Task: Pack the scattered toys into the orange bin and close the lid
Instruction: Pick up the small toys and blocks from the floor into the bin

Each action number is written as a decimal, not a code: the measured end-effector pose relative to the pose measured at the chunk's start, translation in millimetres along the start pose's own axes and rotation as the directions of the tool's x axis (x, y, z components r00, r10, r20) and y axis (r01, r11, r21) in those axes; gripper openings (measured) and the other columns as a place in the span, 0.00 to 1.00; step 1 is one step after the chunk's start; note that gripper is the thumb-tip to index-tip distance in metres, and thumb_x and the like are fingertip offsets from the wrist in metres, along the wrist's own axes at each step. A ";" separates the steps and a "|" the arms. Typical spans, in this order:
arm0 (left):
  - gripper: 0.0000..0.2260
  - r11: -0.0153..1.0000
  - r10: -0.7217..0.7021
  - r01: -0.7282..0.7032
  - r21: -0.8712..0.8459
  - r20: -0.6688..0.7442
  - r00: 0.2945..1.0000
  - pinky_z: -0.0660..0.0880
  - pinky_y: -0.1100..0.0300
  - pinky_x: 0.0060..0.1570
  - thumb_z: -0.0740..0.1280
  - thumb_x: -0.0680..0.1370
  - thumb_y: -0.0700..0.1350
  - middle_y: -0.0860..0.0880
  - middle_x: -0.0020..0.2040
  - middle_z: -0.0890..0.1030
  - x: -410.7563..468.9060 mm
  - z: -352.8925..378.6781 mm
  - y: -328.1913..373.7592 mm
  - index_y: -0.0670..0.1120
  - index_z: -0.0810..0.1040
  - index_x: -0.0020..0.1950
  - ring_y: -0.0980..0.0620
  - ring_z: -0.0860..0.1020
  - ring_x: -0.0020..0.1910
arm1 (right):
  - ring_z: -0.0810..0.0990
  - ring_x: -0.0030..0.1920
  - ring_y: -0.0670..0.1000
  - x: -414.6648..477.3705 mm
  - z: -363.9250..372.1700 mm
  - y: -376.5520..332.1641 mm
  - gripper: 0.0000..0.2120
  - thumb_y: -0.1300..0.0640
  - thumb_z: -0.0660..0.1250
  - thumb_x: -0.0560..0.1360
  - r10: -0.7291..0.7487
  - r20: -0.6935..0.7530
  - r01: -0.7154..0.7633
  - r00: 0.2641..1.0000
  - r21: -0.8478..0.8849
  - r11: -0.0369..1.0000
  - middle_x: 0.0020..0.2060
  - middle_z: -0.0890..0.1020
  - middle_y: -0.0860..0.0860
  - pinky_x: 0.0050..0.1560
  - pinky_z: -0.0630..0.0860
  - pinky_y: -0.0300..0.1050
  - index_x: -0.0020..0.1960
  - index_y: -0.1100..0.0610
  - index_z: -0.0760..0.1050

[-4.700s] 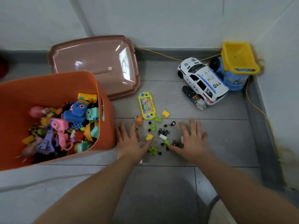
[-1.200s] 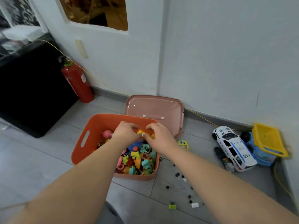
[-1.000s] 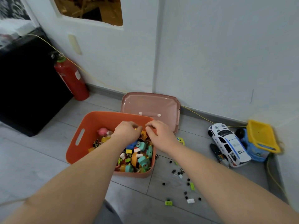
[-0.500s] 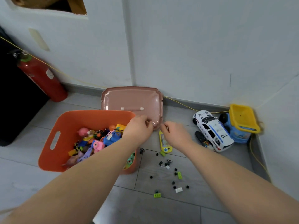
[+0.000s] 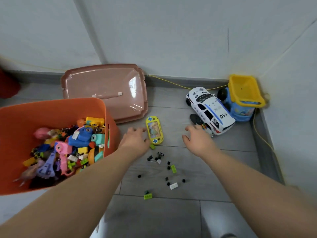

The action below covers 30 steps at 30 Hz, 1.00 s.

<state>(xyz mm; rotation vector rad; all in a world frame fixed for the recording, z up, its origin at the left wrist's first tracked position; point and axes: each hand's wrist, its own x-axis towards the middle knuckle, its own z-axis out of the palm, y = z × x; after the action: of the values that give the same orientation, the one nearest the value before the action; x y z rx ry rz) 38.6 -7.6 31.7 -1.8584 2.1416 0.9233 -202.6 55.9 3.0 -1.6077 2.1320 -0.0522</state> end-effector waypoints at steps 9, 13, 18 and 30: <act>0.24 0.999 -0.054 0.054 0.002 0.064 0.996 0.69 0.50 0.67 0.64 0.79 0.51 0.41 0.71 0.66 22.1 49.4 -24.4 0.51 0.66 0.75 0.40 0.70 0.67 | 0.60 0.72 0.62 26.2 26.7 51.3 0.33 0.44 0.66 0.75 0.146 -0.002 -0.146 0.989 -0.048 0.988 0.73 0.62 0.59 0.69 0.67 0.60 0.77 0.51 0.61; 0.24 0.999 -0.039 0.041 -0.020 0.079 0.996 0.68 0.49 0.68 0.63 0.79 0.51 0.41 0.71 0.67 25.4 60.6 -23.1 0.51 0.66 0.75 0.41 0.68 0.70 | 0.64 0.69 0.62 24.2 28.7 55.5 0.32 0.48 0.69 0.74 0.147 0.007 -0.147 0.989 0.041 0.988 0.69 0.65 0.58 0.68 0.68 0.56 0.76 0.51 0.64; 0.26 1.000 -0.019 0.021 -0.022 0.061 0.998 0.68 0.47 0.68 0.64 0.78 0.51 0.42 0.71 0.65 27.3 63.8 -19.6 0.52 0.63 0.76 0.40 0.65 0.70 | 0.63 0.70 0.62 27.4 30.2 54.1 0.35 0.50 0.70 0.74 0.139 -0.047 -0.134 0.989 0.098 0.986 0.70 0.64 0.57 0.69 0.67 0.56 0.77 0.52 0.62; 0.38 1.000 0.015 -0.014 0.013 -0.056 0.998 0.53 0.43 0.76 0.66 0.76 0.60 0.40 0.80 0.49 26.8 98.2 -42.7 0.53 0.52 0.80 0.38 0.46 0.78 | 0.60 0.73 0.61 38.8 53.0 26.7 0.34 0.45 0.65 0.76 0.059 -0.043 -0.058 0.997 0.038 0.998 0.78 0.58 0.51 0.68 0.69 0.58 0.79 0.49 0.56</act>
<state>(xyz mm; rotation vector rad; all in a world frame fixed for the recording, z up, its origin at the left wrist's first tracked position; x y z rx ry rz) 46.4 21.4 -74.5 -1.8875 2.1909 0.8685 -214.2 41.5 -65.4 -1.5360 2.1974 -0.1087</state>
